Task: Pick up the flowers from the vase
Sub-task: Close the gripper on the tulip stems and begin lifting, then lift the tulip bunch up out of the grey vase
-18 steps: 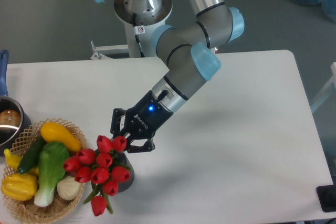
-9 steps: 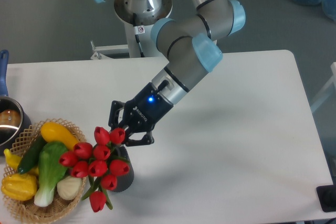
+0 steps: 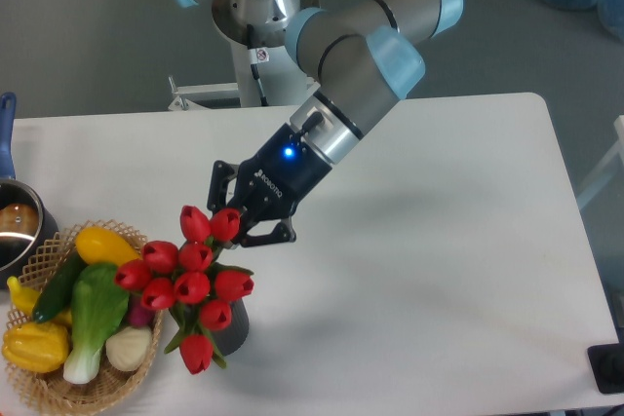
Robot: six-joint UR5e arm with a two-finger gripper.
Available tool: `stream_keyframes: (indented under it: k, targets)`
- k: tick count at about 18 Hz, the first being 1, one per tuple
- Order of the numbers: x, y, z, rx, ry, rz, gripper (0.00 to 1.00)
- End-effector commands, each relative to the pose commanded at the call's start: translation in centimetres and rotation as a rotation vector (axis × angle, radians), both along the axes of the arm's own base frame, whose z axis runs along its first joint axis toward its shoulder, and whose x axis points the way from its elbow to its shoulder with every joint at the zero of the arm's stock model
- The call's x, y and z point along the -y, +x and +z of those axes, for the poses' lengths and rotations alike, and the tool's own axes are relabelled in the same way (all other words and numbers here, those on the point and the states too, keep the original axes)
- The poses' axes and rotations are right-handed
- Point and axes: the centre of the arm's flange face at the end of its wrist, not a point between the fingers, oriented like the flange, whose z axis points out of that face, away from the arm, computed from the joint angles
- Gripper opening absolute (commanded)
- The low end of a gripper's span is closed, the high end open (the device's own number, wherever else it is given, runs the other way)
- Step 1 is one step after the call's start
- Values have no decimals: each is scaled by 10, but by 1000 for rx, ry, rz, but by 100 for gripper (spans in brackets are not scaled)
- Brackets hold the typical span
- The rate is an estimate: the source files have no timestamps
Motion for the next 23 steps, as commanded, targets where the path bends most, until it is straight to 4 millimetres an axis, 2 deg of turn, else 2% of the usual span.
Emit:
stream_keyframes:
  k: [5,10,17,23]
  targets:
    - [6,4,18,-9,28,0,13]
    - [6,3,25,-5,51,-6,13]
    - [10,-14,57,12,108,6,13]
    - [24,-30,74,37,180,4,13]
